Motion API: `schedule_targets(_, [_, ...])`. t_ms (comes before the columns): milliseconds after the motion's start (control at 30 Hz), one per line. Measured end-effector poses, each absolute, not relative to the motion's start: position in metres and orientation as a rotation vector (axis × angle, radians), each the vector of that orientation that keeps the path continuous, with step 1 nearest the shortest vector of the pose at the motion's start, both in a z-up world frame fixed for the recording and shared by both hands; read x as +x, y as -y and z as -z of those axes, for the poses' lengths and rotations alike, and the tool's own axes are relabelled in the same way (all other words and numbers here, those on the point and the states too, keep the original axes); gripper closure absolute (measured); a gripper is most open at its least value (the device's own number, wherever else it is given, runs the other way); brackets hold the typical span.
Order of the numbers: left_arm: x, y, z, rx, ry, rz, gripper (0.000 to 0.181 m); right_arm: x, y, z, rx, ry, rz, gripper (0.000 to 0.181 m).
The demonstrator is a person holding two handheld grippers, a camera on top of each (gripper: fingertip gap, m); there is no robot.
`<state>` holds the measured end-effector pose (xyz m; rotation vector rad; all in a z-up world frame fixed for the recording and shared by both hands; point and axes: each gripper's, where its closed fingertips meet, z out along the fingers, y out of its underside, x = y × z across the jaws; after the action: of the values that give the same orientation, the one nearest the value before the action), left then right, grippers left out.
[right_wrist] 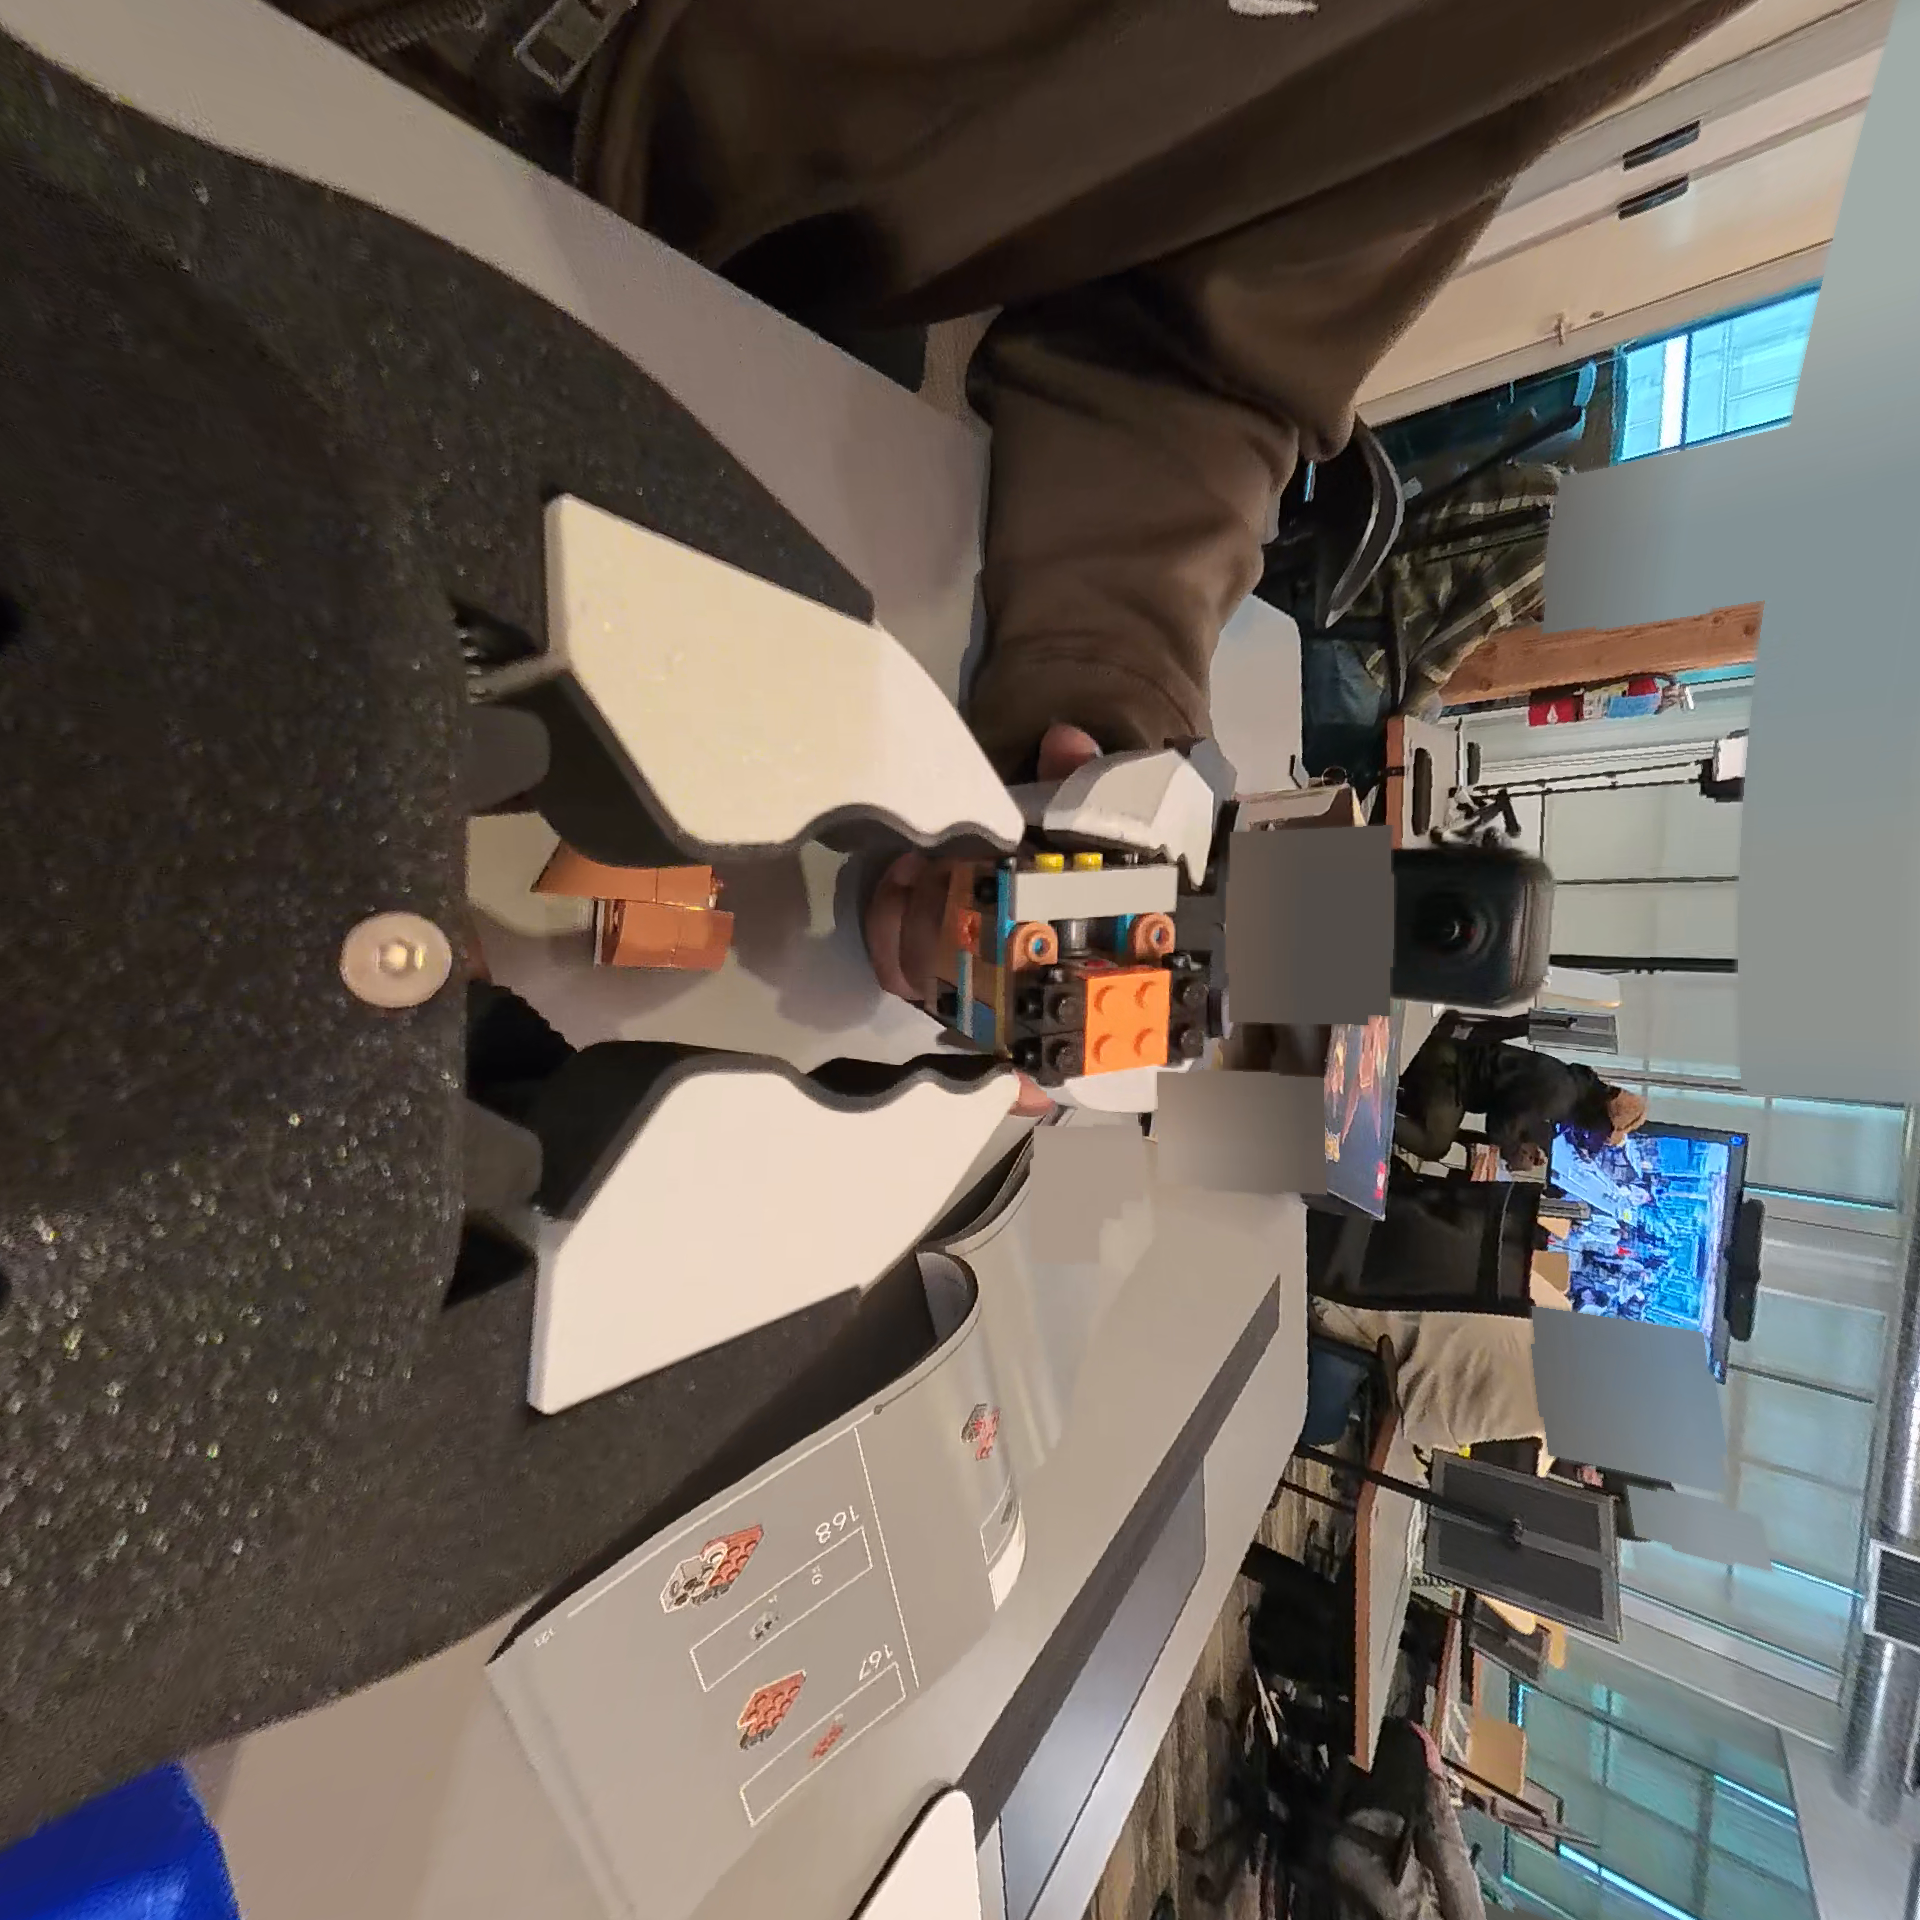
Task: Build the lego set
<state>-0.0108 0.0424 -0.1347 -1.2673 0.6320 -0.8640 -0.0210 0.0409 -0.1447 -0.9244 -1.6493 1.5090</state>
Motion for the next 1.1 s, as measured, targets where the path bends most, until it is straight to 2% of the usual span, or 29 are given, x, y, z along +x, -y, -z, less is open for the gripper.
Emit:
schedule_targets(833, [-0.004, -0.036, 0.151, -1.390, -0.758, 0.866, 0.140, -0.019, -0.034, 0.153, -0.912, 1.753, -1.448, 0.146])
schedule_targets(1100, [-0.014, -0.044, 0.150, -1.400, -0.749, 0.751, 0.141, -0.019, -0.040, 0.153, -0.931, 1.764, -1.404, 0.144])
